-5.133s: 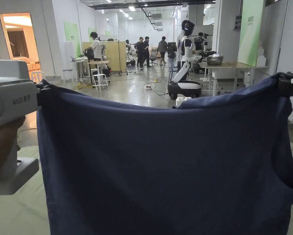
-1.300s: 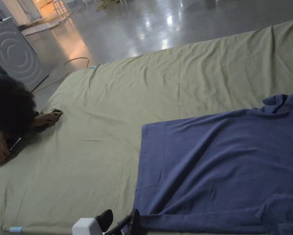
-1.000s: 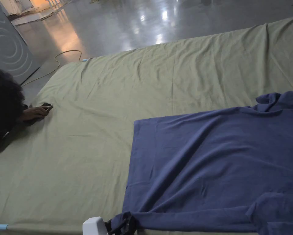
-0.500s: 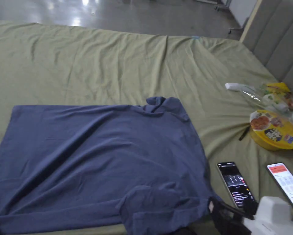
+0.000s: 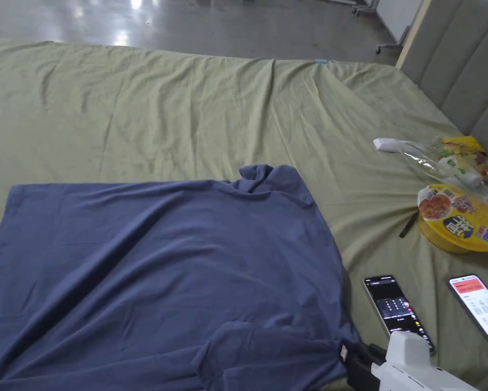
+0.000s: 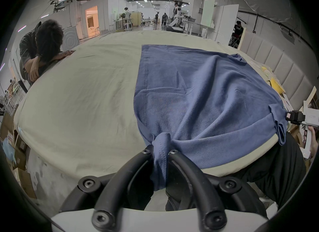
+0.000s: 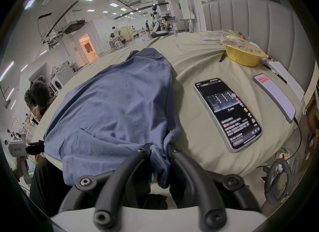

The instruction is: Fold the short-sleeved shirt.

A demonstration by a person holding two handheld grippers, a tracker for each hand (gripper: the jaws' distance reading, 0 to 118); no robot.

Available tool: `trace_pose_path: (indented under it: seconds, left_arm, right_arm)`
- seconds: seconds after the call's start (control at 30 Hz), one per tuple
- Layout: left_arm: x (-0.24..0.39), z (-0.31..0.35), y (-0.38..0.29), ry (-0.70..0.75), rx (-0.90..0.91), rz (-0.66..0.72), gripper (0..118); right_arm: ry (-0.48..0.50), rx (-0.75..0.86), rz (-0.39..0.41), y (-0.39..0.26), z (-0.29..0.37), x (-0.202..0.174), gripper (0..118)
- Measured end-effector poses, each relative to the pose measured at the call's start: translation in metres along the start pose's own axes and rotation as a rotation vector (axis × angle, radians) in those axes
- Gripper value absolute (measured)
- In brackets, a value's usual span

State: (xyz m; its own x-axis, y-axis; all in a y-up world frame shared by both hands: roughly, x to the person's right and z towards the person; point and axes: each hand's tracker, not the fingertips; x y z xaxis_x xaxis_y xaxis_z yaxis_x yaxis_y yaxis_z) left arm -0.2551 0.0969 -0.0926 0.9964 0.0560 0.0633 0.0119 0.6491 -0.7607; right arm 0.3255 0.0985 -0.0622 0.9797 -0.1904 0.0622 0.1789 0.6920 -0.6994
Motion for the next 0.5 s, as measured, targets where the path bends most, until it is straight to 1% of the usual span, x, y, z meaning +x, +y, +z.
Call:
trace_pose_path:
  seconds: [0.1, 0.13, 0.2, 0.27, 0.4, 0.5]
  left_arm:
    - [0.002, 0.011, 0.006, -0.010, 0.012, -0.010, 7]
    - [0.003, 0.016, 0.010, -0.007, 0.024, -0.013, 7]
    - [0.003, 0.026, 0.025, -0.030, 0.102, 0.020, 7]
    - [0.002, 0.033, 0.051, -0.039, 0.178, 0.034, 7]
    - [0.001, 0.022, 0.111, -0.035, 0.230, 0.074, 7]
    - [-0.008, -0.008, 0.159, -0.048, 0.209, 0.139, 7]
  right_arm:
    - [-0.008, 0.034, 0.023, 0.006, 0.009, -0.005, 15]
    - [-0.003, 0.057, 0.013, 0.011, 0.014, -0.006, 15]
    - [0.037, 0.107, -0.031, 0.027, 0.018, -0.007, 15]
    - [0.036, 0.123, -0.042, 0.051, 0.013, -0.009, 14]
    - [0.029, 0.161, -0.092, 0.103, -0.017, -0.013, 14]
    - [0.026, 0.141, -0.123, 0.145, -0.057, -0.017, 14]
